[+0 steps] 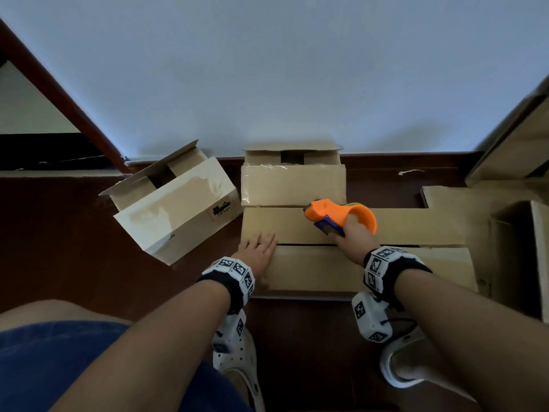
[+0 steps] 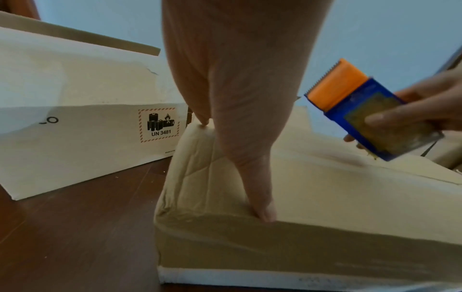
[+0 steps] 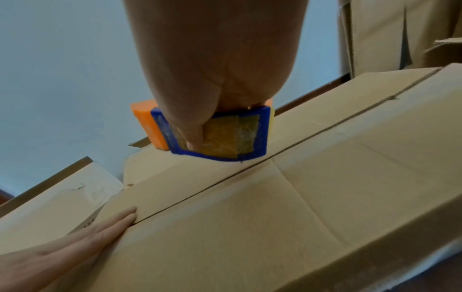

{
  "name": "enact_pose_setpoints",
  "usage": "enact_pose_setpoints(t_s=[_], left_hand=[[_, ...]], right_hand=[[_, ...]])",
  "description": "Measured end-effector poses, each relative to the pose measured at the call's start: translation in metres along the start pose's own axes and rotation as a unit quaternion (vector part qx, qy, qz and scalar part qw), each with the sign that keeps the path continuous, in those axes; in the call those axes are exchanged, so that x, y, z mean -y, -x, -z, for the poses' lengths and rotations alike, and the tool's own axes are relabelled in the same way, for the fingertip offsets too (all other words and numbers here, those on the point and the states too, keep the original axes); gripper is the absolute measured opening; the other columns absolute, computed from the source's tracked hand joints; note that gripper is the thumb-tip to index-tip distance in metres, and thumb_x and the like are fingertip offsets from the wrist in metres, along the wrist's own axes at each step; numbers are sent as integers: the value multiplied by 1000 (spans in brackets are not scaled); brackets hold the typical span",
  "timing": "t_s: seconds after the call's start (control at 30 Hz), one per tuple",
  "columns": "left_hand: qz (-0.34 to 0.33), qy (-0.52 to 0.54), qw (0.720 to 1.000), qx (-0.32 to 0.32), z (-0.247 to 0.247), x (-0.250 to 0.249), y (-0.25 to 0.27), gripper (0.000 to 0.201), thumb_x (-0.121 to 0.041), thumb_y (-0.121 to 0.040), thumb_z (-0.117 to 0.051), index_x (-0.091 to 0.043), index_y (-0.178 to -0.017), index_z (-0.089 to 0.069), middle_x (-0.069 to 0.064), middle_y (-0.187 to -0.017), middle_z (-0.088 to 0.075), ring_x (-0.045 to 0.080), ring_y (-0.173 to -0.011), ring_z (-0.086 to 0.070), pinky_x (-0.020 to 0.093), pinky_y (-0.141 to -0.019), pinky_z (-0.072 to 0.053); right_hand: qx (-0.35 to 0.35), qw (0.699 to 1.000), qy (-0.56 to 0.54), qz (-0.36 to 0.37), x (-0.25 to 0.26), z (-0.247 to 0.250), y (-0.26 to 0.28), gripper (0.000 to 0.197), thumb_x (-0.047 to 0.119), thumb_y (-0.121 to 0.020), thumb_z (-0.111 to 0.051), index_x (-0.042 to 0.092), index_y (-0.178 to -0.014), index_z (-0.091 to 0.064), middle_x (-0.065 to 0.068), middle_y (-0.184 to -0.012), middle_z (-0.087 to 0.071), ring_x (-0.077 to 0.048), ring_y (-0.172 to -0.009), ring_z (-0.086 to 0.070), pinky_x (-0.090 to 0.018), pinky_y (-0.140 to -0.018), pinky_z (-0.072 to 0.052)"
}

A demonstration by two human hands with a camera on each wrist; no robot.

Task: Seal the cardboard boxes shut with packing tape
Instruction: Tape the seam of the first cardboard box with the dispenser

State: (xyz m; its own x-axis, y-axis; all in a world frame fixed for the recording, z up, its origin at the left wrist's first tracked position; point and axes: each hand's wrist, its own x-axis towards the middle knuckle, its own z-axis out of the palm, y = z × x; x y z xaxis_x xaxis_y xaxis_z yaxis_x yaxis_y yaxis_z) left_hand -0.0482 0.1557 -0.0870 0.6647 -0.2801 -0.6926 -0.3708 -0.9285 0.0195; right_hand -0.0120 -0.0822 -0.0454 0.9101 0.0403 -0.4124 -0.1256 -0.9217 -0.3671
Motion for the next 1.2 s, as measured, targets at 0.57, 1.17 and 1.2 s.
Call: enact_pose_setpoints(t_s=[0.57, 1.17, 1.2], left_hand=[[10, -22, 1000, 10, -6, 3, -7, 131, -61, -70, -74, -12, -152, 14, 1, -159, 23, 35, -147, 14, 67, -110, -21], [-24, -67, 996, -54, -7, 11, -3, 128, -65, -71, -69, -14, -152, 16, 6, -159, 22, 36, -147, 6, 64, -115, 0], [-28, -57, 996, -55, -8, 11, -3, 128, -63, -71, -71, -16, -152, 17, 5, -159, 24, 36, -147, 7, 64, -115, 2]], right_hand=[[63, 993, 98, 24, 27, 4, -75, 53, 26, -91, -60, 4, -132, -36, -13, -110, -58, -30, -105, -59, -40, -87, -45], [98, 988, 117, 3, 24, -11, -73, 53, 29, -90, -59, 4, -130, -35, -12, -120, -55, -31, -108, -56, -43, -103, -33], [96, 988, 119, 5, 22, -12, -73, 53, 29, -89, -59, 5, -130, -36, -12, -120, -55, -30, -108, -56, -42, -102, -34]])
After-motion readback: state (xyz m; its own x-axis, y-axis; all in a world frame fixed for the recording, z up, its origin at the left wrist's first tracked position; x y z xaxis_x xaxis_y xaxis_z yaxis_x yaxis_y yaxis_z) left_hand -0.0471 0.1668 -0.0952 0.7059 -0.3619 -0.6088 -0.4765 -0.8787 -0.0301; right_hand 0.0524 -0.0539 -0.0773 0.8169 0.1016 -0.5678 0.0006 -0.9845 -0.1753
